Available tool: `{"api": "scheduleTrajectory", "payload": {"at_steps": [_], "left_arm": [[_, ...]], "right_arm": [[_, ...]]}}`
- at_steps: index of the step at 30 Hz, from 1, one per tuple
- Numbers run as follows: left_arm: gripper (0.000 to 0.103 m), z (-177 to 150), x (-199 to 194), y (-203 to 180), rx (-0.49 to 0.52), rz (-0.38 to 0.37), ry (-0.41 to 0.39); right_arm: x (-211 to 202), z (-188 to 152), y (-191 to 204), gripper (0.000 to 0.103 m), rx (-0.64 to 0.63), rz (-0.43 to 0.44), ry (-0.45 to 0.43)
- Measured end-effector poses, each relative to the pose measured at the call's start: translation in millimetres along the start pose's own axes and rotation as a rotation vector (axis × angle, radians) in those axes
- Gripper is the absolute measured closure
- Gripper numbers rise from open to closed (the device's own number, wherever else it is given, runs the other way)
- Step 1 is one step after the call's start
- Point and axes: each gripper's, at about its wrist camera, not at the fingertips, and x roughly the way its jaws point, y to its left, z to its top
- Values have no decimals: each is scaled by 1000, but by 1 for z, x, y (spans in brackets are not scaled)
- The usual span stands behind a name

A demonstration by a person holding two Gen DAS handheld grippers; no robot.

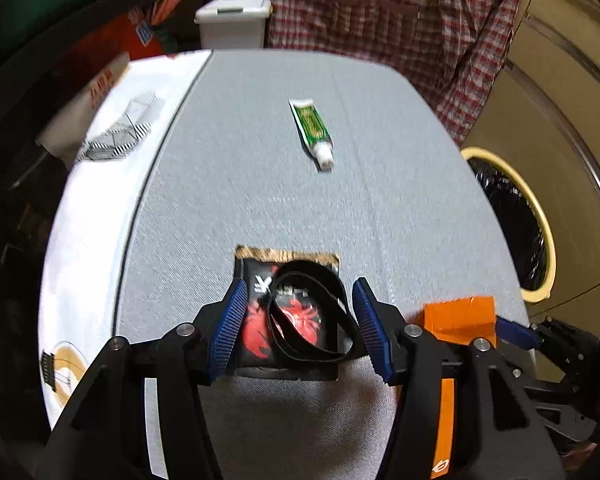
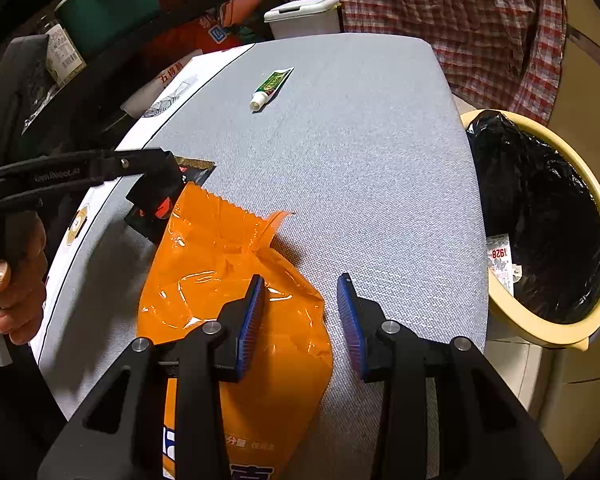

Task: Collect trash
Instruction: 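Grasp the black packet with the left tool while the right tool grasps the orange bag, then lift the black packet and orange bag and carry both over the bin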

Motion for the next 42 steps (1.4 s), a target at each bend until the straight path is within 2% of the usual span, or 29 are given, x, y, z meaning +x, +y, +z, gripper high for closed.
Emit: {"api": "scheduleTrajectory", "payload": {"at_steps": [3, 9, 16, 18, 21, 32, 42], "left_arm": [[48, -4, 8, -4, 20, 5, 30], [49, -8, 13, -7, 47, 11, 41], [82, -6, 12, -6, 53, 10, 38], [88, -4, 8, -5, 52, 9, 25], [90, -2, 2, -4, 49, 12, -1], [91, 8, -31, -8, 55, 30, -114], [91, 12, -56, -21, 50, 32, -184]], "right_arm": [[3, 0, 1, 68, -3, 0, 10], [3, 1, 2, 88, -5, -7, 12], [-3, 2, 3, 100, -17, -5, -7], [-7, 3, 3, 101, -12, -3, -18], [-15, 5, 1, 101, -5, -5, -40], [-59, 14, -12, 101, 17, -59, -163], [-95, 18, -32, 101, 52, -123, -252]]}}
